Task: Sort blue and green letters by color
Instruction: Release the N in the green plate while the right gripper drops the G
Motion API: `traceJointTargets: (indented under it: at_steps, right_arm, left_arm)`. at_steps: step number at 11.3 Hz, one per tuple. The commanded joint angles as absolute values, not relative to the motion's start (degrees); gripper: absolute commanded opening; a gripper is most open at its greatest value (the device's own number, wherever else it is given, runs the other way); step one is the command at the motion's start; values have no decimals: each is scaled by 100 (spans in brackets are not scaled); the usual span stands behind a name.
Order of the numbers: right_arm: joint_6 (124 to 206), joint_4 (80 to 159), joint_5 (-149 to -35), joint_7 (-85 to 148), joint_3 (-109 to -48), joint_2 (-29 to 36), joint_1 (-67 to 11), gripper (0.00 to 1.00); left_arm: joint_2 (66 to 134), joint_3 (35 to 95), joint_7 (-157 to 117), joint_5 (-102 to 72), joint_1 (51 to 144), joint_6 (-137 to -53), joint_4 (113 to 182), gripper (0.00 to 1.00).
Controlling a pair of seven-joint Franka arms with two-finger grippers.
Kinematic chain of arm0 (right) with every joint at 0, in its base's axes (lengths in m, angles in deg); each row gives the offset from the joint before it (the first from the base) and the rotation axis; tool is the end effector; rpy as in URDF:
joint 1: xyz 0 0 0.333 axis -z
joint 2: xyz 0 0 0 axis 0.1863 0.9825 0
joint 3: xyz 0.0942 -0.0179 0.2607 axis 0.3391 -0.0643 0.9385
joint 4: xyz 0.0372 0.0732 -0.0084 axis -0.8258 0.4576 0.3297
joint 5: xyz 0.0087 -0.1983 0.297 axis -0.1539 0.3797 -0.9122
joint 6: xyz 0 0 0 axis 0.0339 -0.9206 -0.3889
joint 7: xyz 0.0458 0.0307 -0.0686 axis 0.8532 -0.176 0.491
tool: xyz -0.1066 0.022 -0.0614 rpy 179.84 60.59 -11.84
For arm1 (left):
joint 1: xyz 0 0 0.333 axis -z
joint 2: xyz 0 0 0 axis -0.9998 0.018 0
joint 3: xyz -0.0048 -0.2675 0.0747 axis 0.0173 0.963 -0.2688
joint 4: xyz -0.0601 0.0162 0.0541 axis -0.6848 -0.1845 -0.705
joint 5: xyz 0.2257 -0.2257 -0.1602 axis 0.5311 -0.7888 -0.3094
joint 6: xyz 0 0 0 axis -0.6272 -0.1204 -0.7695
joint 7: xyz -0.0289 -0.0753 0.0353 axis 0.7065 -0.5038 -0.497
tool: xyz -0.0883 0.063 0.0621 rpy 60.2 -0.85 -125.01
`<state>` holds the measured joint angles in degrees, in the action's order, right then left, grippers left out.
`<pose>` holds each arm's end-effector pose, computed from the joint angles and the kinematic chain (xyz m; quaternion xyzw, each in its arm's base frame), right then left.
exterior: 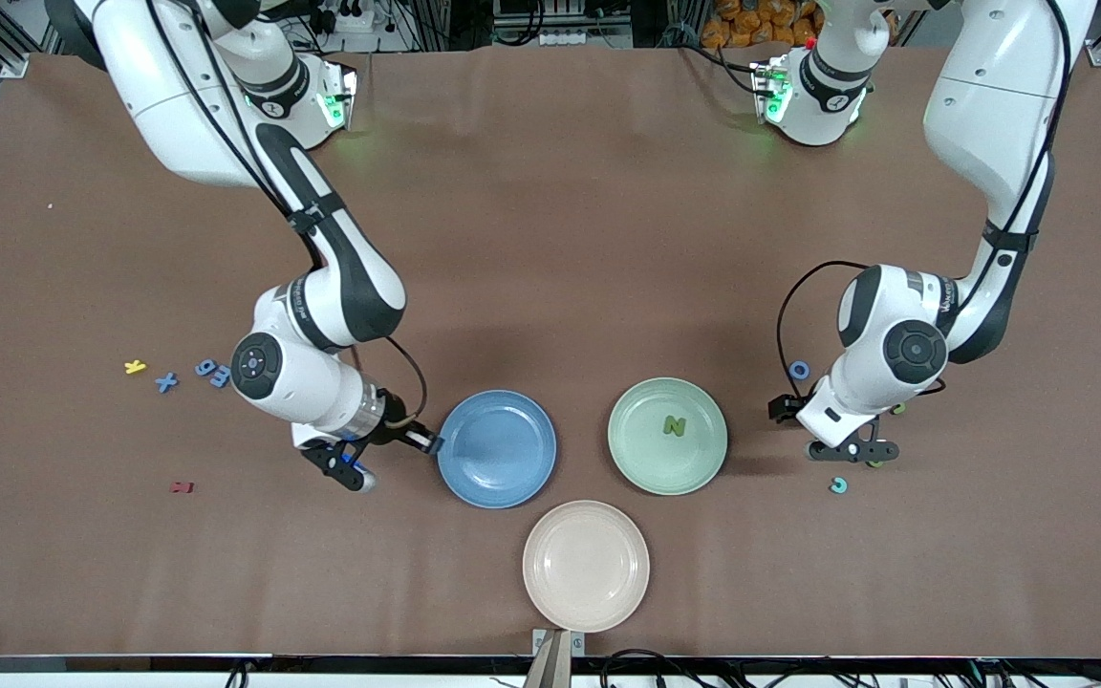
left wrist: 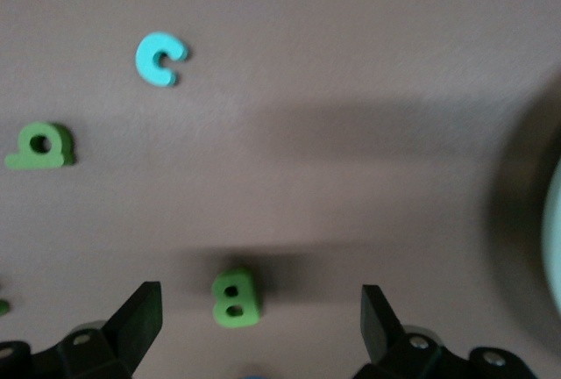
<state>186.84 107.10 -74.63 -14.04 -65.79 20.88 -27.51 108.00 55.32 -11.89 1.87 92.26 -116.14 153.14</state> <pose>0.6261 0.2694 0.2414 -0.9431 0.2748 0.0161 0.1866 0.5912 -0.1153 0.1904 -0.9999 0.0134 -0.0030 0.0065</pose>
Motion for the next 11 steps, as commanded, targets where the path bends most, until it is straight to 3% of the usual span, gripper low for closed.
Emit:
traceJointTargets:
  at_steps: [1, 2, 3, 4, 8, 11]
  right_arm:
    - [19589, 10489, -8433, -1786, -6612, 2462, -3156, 0]
    - [19749, 10489, -8495, -1874, -6612, 2524, -3226, 0]
    - [19846, 10498, -8479, -2014, -6621, 2577, -3271, 90]
    - [19977, 10507, -8418, -1980, -6630, 2569, -3341, 100]
    - [19891, 11014, -8364, -1027, -6805, 2315, -3026, 100]
    - [19900, 12023, -8355, 686, -7006, 1824, -2648, 100]
  left_arm:
    - [10333, 5646, -1311, 324, 8933, -11701, 15976, 100]
    - [10341, 5654, -1319, 324, 8828, -11797, 16073, 100]
    - [10358, 5654, -1319, 324, 8801, -12051, 16195, 100]
    - [10402, 5654, -1319, 315, 8783, -12219, 16223, 100]
    - [10543, 5654, -1311, 297, 8809, -12422, 16179, 100]
    - [10692, 5654, -1267, 288, 8835, -12677, 16196, 100]
